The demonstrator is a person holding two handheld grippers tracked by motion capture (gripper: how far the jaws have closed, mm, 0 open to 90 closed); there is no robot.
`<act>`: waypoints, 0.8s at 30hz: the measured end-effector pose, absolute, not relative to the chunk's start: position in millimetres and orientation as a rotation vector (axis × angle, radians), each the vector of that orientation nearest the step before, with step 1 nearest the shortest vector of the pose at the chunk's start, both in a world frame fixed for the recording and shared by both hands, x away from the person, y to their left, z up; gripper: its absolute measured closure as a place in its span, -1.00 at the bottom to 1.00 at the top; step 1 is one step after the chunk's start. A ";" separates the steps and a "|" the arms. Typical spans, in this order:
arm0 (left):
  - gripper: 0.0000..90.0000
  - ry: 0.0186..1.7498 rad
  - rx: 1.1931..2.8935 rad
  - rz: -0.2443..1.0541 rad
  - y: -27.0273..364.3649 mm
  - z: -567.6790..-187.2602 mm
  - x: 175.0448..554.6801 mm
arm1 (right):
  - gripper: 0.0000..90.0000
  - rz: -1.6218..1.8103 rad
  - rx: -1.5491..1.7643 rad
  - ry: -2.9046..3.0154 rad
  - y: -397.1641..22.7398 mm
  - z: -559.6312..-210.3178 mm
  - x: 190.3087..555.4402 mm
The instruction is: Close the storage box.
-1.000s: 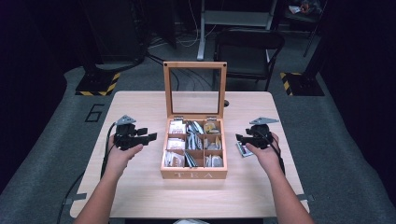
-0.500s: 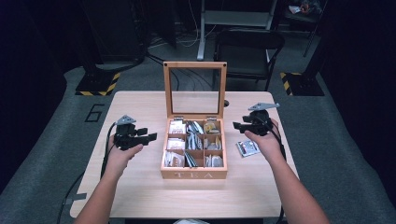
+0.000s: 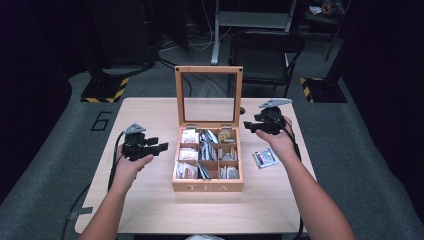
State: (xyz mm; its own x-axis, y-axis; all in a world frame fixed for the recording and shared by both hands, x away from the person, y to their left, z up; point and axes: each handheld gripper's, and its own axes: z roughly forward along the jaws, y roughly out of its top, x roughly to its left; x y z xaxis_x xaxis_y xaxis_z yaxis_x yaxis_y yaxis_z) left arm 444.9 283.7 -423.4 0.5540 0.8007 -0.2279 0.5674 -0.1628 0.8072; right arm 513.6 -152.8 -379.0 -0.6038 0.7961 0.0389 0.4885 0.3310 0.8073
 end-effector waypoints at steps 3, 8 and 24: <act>-0.04 1.115 1.856 0.313 283.8 -423.4 445.2 | -0.04 1.160 1.133 2.245 -149.8 -381.0 519.5; -0.04 1.115 1.857 0.311 283.9 -423.5 445.3 | -0.04 1.153 1.142 2.245 -144.9 -384.8 528.2; -0.04 1.122 1.860 0.311 282.7 -425.6 446.3 | -0.04 1.141 1.134 2.245 -132.9 -397.6 547.4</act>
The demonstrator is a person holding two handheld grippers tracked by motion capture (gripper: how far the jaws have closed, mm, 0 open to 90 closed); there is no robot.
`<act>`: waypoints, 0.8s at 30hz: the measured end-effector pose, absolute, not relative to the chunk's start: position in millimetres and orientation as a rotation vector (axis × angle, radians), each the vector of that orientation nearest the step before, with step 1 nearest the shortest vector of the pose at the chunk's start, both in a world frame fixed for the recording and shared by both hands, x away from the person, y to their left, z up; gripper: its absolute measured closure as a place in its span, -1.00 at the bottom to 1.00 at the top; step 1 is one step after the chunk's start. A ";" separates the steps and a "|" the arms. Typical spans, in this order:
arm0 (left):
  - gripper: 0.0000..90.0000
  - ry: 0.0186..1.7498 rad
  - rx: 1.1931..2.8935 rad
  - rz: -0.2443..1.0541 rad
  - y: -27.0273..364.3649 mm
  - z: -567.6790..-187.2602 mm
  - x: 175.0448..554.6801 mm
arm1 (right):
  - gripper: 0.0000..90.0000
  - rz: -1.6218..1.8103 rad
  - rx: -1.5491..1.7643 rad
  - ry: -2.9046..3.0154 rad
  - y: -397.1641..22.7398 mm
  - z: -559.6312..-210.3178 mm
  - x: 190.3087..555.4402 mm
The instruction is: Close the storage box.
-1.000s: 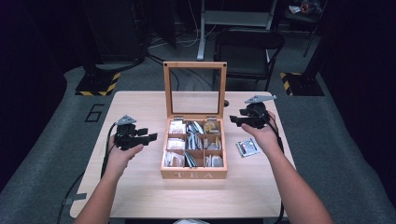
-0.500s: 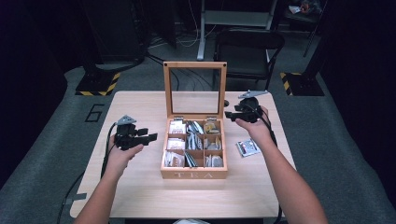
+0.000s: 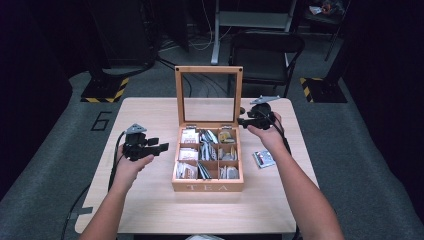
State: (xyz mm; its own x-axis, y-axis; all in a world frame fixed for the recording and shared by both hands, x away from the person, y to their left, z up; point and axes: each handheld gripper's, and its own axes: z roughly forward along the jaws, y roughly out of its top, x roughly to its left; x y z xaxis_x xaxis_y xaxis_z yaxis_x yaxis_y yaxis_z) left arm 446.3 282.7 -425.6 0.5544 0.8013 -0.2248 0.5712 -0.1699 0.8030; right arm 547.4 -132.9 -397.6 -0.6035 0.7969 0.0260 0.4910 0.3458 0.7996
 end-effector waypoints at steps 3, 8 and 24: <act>-0.04 1.121 1.865 0.308 283.4 -425.6 446.5 | -0.04 1.136 1.140 2.251 -130.1 -400.3 553.1; -0.05 1.128 1.853 0.307 283.9 -425.7 446.3 | -0.04 1.133 1.146 2.256 -126.0 -404.5 561.9; -0.04 1.135 1.849 0.305 285.3 -427.8 447.2 | -0.03 1.137 1.190 2.256 -116.0 -411.9 590.4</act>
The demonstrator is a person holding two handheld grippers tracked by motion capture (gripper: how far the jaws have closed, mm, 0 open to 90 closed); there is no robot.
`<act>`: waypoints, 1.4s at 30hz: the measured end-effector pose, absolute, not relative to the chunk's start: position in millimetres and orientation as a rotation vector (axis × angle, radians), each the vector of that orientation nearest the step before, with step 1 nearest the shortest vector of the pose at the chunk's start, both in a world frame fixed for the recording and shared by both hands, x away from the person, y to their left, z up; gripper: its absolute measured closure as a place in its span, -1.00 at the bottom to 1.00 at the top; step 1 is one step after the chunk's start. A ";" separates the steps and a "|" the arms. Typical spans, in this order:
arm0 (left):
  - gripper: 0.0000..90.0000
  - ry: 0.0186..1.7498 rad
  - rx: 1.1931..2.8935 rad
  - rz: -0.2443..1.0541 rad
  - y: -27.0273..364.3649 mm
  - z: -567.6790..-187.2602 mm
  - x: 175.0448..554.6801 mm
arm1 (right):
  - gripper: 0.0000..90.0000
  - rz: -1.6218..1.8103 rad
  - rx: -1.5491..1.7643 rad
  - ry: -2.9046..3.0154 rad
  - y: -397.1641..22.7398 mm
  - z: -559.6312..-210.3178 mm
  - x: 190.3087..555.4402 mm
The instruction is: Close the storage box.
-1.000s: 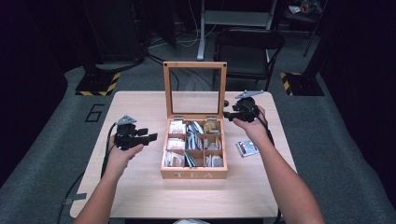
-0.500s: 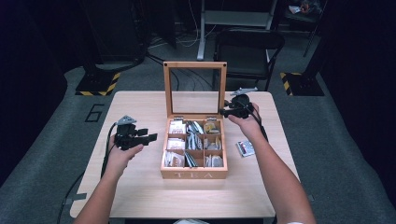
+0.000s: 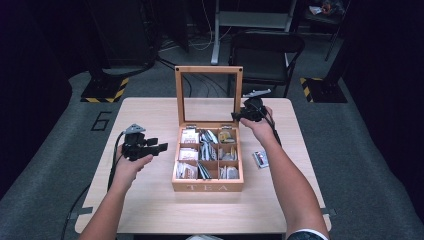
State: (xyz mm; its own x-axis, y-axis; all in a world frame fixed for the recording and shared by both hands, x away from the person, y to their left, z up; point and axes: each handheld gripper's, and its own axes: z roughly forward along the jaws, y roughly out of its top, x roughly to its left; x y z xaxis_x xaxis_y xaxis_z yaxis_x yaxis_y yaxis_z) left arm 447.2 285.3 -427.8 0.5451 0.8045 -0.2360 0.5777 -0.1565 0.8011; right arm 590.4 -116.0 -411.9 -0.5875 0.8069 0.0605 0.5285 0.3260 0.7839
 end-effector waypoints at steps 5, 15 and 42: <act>-0.05 1.128 1.857 0.299 285.1 -428.0 447.6 | 0.01 1.135 1.187 2.267 -112.6 -413.2 595.8; -0.05 1.141 1.846 0.295 287.7 -428.9 448.3 | 0.16 1.153 1.168 2.276 -108.2 -411.2 599.0; -0.04 1.084 1.894 0.287 267.5 -420.5 460.1 | 0.44 1.198 1.094 2.295 -120.3 -404.3 579.1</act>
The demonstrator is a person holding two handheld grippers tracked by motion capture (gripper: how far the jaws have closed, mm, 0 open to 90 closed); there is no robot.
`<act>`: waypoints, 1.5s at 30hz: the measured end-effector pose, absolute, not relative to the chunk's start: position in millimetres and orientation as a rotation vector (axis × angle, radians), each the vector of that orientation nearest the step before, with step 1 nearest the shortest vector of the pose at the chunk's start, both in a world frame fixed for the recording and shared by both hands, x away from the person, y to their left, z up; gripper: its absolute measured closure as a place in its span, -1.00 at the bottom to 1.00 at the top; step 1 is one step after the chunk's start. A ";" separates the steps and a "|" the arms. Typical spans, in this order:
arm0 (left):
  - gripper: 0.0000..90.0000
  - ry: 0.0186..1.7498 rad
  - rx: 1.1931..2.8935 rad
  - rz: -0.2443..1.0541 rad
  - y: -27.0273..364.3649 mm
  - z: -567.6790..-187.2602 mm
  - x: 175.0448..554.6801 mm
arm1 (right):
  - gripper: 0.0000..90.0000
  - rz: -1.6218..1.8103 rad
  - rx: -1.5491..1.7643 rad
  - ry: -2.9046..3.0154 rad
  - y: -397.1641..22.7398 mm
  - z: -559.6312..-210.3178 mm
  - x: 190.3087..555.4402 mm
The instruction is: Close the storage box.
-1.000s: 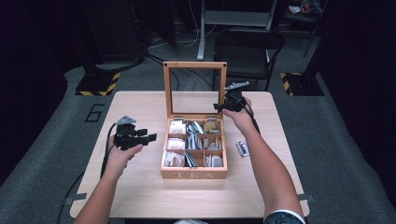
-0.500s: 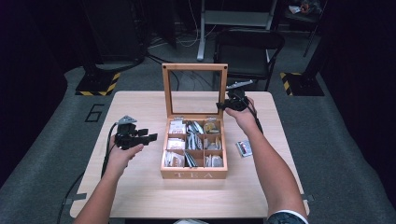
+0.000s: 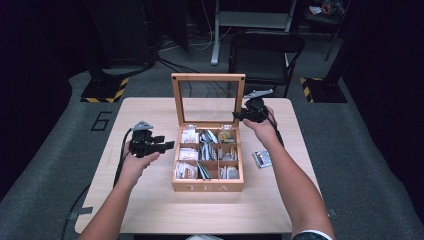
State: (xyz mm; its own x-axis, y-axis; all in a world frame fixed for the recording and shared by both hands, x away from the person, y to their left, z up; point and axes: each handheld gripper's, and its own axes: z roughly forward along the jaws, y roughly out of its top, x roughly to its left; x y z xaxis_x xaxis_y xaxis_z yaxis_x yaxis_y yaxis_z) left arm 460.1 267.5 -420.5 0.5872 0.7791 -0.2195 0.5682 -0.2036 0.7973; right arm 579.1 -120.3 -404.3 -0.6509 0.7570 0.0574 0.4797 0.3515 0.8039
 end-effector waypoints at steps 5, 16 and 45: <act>-0.03 1.094 1.896 0.309 266.5 -407.8 469.2 | 0.46 1.222 1.079 2.277 -122.1 -406.9 574.9; -0.02 1.077 1.854 0.340 264.2 -377.7 488.4 | 0.45 1.206 1.041 2.290 -122.2 -405.3 568.7; 0.09 0.987 1.842 0.464 241.2 -340.9 524.6 | 0.43 1.222 1.006 2.257 -122.5 -408.6 559.4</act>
